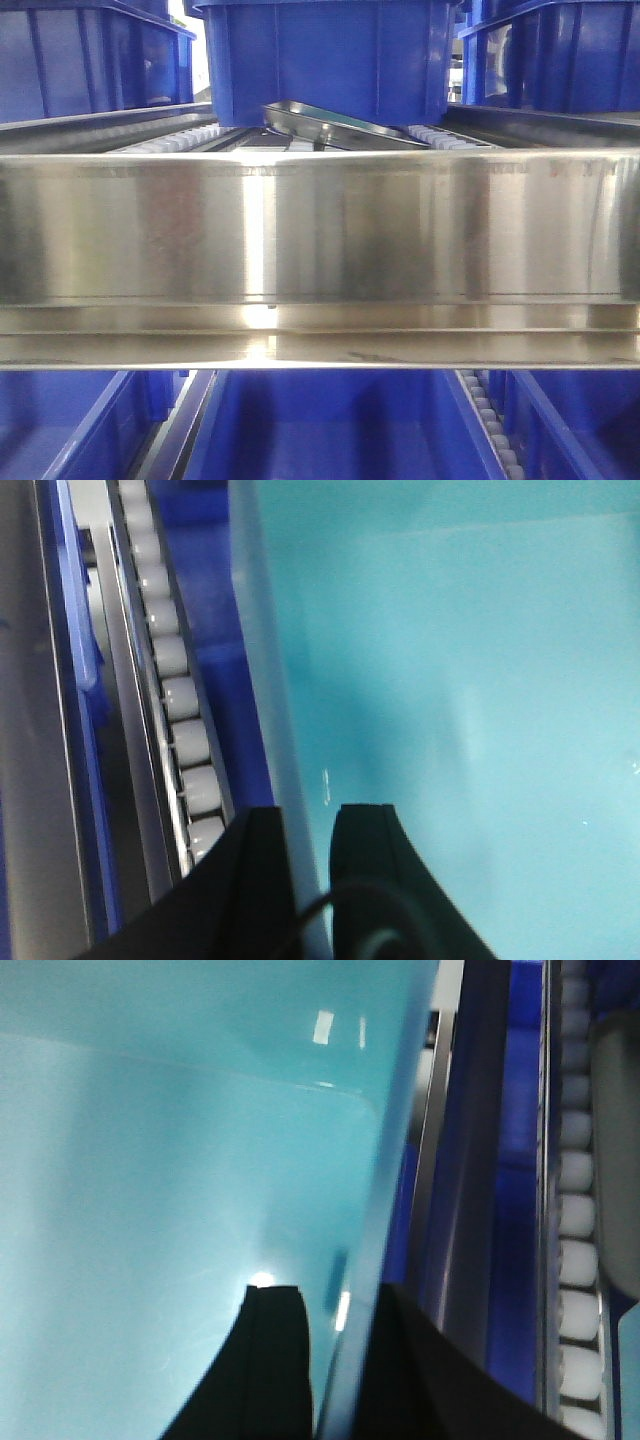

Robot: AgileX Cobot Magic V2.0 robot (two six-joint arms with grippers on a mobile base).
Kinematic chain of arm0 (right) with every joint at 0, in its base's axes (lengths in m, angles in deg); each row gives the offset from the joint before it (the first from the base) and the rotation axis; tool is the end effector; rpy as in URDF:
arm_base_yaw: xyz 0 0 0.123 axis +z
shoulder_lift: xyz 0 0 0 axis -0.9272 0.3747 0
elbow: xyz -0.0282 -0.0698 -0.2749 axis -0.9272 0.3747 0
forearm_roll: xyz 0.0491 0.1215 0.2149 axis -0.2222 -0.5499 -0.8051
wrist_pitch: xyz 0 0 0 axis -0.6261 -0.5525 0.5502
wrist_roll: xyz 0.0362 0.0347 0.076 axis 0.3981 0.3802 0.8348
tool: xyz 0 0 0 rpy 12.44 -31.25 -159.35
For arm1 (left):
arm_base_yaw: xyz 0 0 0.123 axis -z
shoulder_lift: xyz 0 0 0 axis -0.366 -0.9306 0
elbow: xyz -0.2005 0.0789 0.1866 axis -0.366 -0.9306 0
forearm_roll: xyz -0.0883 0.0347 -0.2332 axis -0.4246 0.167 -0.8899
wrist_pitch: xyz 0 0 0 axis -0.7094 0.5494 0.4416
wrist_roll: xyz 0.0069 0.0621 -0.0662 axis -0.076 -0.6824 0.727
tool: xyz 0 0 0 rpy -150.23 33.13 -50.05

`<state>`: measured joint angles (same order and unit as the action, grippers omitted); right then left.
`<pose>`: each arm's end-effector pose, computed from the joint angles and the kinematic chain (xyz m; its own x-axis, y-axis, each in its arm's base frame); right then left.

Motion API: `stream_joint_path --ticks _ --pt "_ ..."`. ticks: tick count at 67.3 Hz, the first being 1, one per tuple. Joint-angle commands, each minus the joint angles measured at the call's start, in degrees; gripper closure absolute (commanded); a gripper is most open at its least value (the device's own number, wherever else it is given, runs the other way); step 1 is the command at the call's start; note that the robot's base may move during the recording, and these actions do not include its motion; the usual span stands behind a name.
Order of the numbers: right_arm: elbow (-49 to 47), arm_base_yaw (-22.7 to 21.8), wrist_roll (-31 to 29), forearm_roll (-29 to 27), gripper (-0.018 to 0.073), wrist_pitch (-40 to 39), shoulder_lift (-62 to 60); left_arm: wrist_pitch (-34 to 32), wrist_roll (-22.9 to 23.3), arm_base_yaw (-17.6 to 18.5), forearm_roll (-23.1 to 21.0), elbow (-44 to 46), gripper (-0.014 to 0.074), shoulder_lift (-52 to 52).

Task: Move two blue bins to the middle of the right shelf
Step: 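Lift and pull the teal bin off the shelf with both grippers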

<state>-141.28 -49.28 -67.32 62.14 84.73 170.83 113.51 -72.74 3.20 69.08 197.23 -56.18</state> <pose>0.2935 0.1088 0.4630 -0.7277 -0.1185 -0.6756 -0.2965 0.9425 0.1540 0.2851 -0.1414 0.4621 -0.7081 0.1976 -0.6779 0.4007 0.9029 -0.1554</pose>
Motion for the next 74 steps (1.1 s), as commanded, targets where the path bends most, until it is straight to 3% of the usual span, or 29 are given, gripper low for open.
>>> stream_joint_path --ticks 1,28,49,74 --pt "-2.18 -0.24 -1.49 -0.69 0.0711 -1.03 -0.98 -0.32 -0.82 0.07 -3.47 1.18 0.0707 1.62" --pt "-2.31 -0.24 -1.49 -0.69 0.0711 -1.06 -0.98 -0.32 -0.82 0.07 -3.47 1.18 0.0707 1.51" --pt "-2.31 -0.24 -1.49 -0.69 0.0711 -6.11 -0.98 -3.35 -0.82 0.07 -3.47 1.18 0.0707 1.51" --pt "-2.31 -0.24 -1.49 -0.69 0.0711 -12.87 -0.98 -14.05 -0.82 0.07 -3.47 1.18 0.0707 1.51"
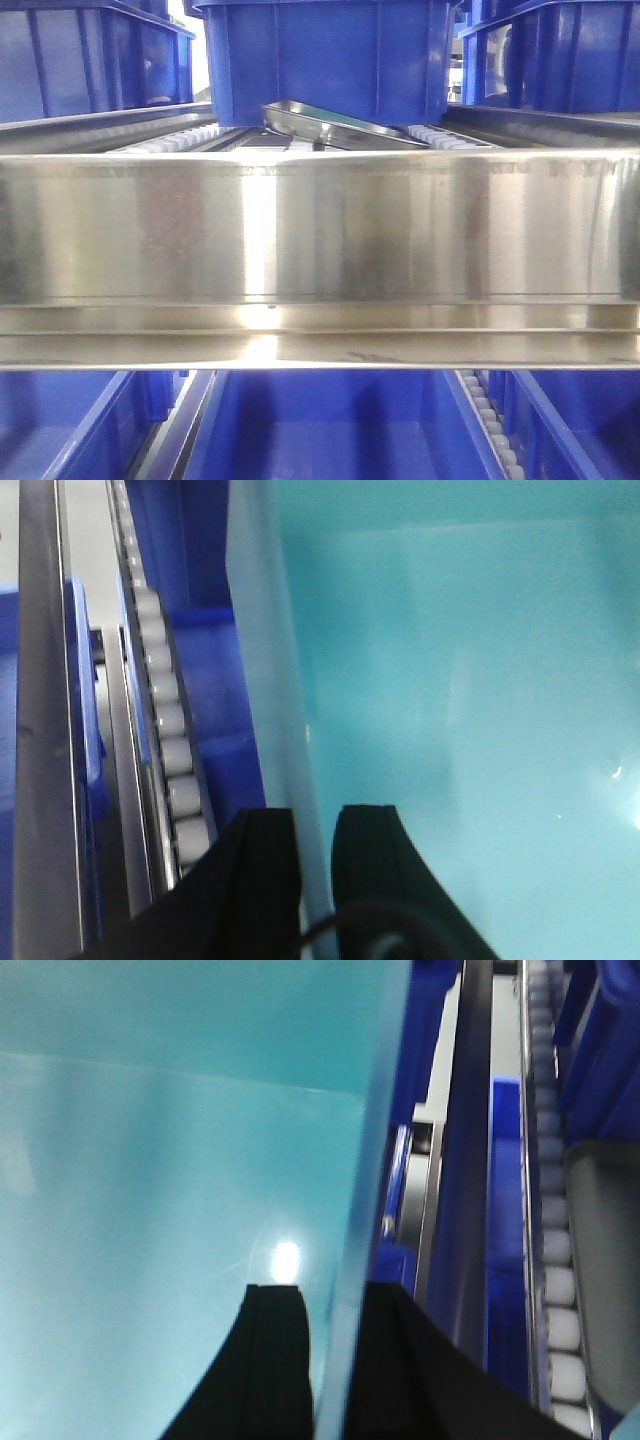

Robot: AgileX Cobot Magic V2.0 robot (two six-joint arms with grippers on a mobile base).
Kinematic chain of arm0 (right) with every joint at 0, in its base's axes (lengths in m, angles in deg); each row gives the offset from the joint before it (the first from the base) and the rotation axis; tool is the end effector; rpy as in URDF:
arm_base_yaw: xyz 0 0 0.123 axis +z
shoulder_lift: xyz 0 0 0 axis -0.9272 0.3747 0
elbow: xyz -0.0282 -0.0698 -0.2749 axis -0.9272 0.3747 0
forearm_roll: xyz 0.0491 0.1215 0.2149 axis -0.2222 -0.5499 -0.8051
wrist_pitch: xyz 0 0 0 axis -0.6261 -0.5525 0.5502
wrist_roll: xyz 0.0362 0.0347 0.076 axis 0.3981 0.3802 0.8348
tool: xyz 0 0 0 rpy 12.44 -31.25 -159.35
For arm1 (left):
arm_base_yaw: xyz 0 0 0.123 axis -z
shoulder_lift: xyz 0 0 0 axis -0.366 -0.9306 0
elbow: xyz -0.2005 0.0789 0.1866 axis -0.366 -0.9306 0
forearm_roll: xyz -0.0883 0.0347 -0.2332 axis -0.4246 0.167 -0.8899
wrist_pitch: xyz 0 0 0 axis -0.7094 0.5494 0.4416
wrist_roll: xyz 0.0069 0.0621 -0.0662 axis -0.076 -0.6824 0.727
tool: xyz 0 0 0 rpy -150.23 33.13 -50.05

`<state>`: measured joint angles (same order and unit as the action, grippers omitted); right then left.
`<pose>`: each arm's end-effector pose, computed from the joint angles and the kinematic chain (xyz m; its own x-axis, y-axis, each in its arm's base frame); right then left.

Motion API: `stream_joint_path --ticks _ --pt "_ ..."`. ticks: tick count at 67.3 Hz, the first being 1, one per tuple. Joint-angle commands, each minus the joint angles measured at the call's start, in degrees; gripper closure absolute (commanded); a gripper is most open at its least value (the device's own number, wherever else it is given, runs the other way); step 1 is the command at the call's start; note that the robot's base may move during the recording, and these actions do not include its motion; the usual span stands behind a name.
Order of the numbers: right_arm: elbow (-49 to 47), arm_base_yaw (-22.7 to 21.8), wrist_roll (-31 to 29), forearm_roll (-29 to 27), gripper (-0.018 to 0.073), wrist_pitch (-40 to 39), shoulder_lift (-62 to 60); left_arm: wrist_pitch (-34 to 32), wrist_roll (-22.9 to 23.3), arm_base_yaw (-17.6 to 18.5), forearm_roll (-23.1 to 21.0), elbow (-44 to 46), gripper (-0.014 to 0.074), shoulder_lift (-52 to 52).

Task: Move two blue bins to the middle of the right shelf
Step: 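Lift and pull the teal bin off the shelf with both grippers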

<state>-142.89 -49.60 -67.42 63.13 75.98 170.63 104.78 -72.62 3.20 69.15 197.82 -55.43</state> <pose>0.3006 0.1072 0.4824 -0.5987 -0.0663 -0.7983 -0.2998 0.9427 0.1465 0.2890 -0.1423 0.4796 -0.5962 0.1277 -0.7926 0.4102 0.8971 -0.1640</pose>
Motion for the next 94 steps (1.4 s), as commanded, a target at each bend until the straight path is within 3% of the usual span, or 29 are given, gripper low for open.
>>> stream_joint_path --ticks 1,22,34,62,94 --pt "-0.70 0.08 -1.38 -1.69 0.0711 -4.17 -0.79 -6.04 -0.93 0.07 -3.55 0.59 0.0707 0.76" --pt "-0.70 0.08 -1.38 -1.69 0.0711 -4.67 -0.79 -13.62 -0.93 0.07 -3.55 0.59 0.0707 0.76" --pt "-0.70 0.08 -1.38 -1.69 0.0711 -9.54 -0.79 -16.15 -0.93 0.07 -3.55 0.59 0.0707 0.76" --pt "-0.70 0.08 -1.38 -1.69 0.0711 -17.75 -0.79 -17.70 -0.93 0.07 -3.55 0.59 0.0707 0.76" --pt "-0.70 0.08 -1.38 -1.69 0.0711 -17.81 -0.79 -17.70 -0.93 0.07 -3.55 0.59 0.0707 0.76"
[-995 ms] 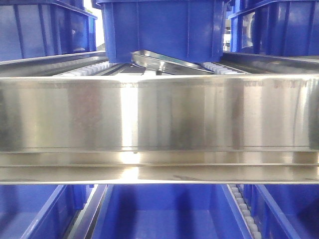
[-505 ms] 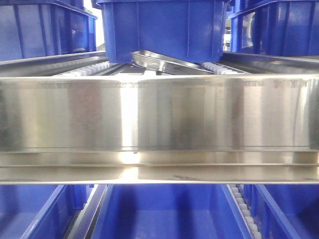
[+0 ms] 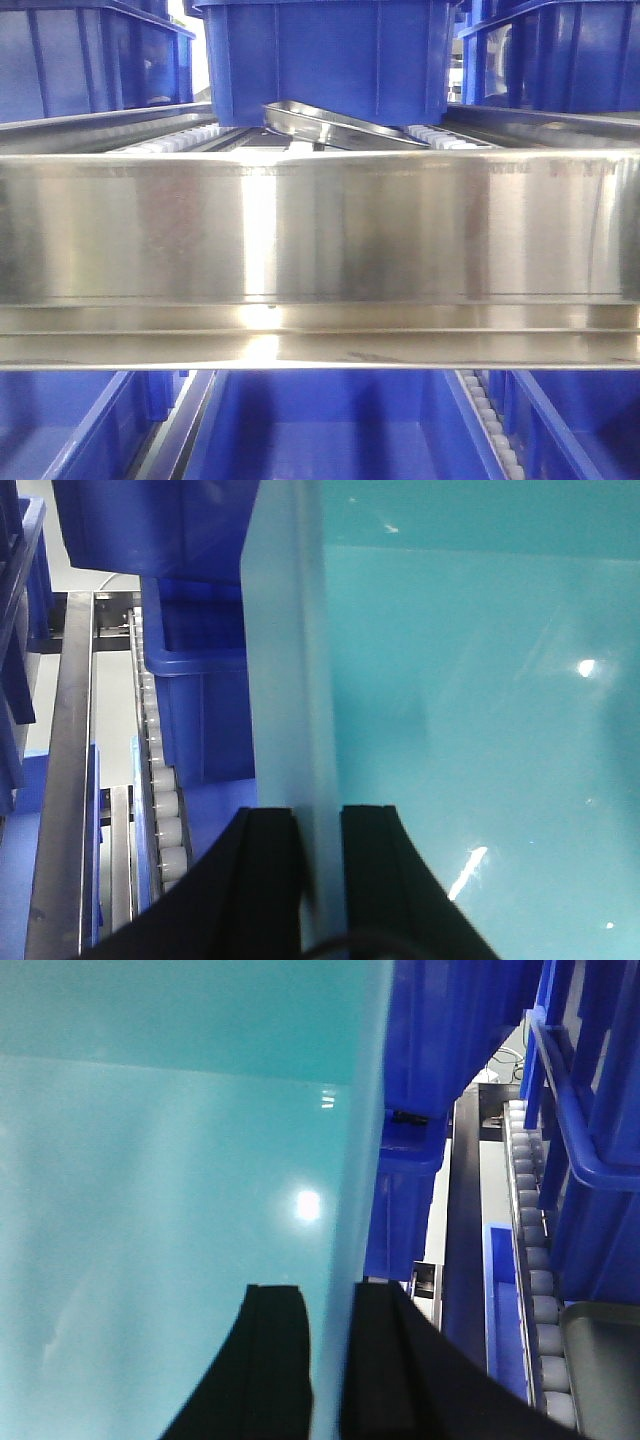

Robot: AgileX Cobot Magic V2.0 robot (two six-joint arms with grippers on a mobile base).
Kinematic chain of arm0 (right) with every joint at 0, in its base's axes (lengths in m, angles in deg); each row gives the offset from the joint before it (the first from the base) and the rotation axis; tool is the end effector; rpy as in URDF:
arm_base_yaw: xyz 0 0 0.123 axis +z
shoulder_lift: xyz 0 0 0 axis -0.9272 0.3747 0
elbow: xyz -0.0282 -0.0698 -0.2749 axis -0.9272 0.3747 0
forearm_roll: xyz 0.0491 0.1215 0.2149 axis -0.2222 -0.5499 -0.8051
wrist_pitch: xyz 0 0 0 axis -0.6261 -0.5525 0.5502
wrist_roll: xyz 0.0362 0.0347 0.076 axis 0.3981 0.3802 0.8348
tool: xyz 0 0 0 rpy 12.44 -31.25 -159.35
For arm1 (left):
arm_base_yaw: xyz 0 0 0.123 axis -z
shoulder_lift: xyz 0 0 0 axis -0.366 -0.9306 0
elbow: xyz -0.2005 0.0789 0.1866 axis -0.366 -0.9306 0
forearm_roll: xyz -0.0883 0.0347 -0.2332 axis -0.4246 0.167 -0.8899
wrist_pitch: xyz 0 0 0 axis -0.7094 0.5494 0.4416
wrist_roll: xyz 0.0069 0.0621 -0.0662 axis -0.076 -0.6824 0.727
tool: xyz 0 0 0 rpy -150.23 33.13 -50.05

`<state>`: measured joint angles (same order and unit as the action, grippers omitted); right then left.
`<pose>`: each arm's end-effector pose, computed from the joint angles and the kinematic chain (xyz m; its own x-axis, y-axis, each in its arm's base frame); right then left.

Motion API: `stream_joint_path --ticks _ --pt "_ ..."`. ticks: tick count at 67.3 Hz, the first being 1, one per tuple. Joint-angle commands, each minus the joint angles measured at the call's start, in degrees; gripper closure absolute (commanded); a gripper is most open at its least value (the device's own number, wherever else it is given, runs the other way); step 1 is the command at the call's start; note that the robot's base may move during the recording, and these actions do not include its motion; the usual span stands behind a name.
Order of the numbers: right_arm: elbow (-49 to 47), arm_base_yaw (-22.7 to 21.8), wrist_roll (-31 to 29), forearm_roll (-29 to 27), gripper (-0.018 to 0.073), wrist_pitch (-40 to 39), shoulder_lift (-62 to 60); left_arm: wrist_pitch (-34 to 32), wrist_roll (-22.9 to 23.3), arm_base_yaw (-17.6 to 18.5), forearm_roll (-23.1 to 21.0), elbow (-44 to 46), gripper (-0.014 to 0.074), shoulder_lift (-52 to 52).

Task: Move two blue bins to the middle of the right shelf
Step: 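Lift and pull the teal bin off the shelf with both grippers, then turn the base away from the shelf while holding the teal bin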

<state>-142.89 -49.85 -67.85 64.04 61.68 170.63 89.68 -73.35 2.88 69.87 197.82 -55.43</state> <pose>0.3122 0.1073 0.5022 -0.3916 0.0036 -0.9201 -0.3101 0.9410 0.1357 0.3013 -0.1434 0.5005 -0.3881 0.0276 -0.9212 0.4224 0.8937 -0.1512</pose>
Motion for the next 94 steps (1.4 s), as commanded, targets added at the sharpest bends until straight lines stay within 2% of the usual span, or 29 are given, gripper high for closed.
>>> stream_joint_path --ticks 1,94 --pt "-0.70 0.33 -0.95 -2.60 0.0711 -3.51 -0.79 -2.60 -0.21 0.39 -4.26 0.59 0.0707 0.76" --pt "-0.70 0.33 -0.95 -2.60 0.0711 -3.51 -0.79 -2.60 -0.21 0.39 -4.26 0.59 0.0707 0.76"
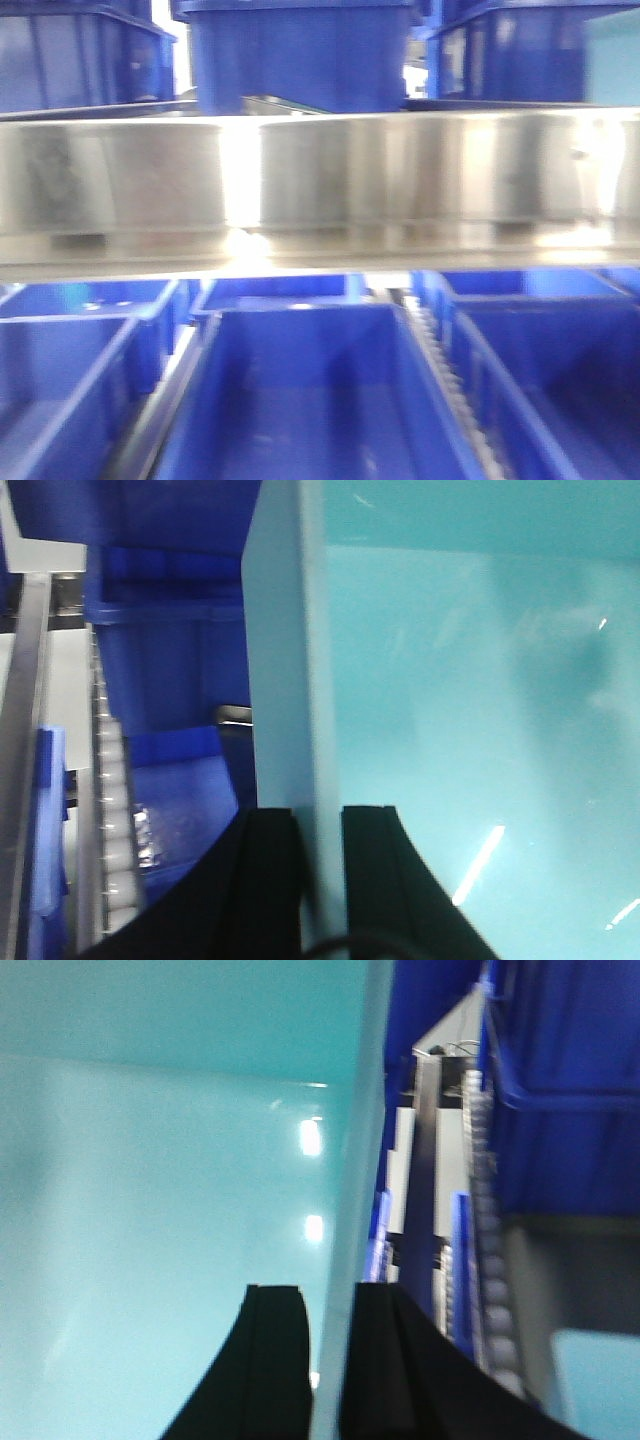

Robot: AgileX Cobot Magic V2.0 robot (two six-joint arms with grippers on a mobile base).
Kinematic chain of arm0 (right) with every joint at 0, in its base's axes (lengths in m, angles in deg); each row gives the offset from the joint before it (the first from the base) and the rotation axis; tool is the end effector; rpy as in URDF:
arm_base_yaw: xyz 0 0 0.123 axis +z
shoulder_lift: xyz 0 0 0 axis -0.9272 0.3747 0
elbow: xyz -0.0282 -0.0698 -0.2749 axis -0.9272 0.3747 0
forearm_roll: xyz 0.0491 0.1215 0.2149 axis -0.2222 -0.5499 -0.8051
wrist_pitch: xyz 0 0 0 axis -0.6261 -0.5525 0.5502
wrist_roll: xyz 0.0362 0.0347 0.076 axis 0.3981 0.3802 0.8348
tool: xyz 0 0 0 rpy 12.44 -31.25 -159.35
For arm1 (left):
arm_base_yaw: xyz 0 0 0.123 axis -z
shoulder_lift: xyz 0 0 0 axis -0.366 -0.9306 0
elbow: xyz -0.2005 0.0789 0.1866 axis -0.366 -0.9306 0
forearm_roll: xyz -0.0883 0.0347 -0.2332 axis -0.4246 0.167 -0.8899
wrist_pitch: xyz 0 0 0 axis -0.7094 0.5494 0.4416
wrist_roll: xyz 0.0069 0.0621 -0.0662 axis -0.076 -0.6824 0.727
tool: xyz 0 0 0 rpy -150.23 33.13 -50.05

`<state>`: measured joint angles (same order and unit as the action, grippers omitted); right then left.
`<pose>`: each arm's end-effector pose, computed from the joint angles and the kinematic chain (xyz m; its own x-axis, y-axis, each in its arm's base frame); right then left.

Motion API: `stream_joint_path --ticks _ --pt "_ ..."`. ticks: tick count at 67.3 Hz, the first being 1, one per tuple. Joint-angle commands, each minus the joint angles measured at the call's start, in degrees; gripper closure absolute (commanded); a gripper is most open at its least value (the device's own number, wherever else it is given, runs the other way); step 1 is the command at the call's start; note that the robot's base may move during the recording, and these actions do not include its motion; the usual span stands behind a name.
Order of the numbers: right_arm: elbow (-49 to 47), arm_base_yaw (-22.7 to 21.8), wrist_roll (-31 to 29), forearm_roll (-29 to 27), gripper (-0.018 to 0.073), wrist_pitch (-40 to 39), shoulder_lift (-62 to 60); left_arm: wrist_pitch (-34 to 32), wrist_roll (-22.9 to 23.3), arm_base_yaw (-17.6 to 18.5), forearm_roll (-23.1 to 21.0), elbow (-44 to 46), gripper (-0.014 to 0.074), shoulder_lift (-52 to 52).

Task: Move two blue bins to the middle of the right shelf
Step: 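Turn the base away from the shelf while holding the teal bin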

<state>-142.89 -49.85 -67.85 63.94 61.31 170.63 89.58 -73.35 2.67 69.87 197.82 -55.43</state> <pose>0.3124 0.1074 0.5027 -0.3865 0.0069 -0.9223 -0.3111 0.9404 0.1374 0.3019 -0.1423 0.5006 -0.3868 0.0254 -0.9218 0.4192 0.8952 -0.1512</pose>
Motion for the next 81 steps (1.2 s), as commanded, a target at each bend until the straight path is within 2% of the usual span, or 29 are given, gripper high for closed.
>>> stream_joint_path --ticks 1,81 --pt "-0.70 0.33 -0.95 -2.50 0.0711 -3.14 -0.79 -2.50 -0.21 0.60 -4.26 0.59 0.0707 0.76" --pt "-0.70 0.33 -0.95 -2.50 0.0711 -3.14 -0.79 -2.83 -0.21 0.60 -4.26 0.59 0.0707 0.76"
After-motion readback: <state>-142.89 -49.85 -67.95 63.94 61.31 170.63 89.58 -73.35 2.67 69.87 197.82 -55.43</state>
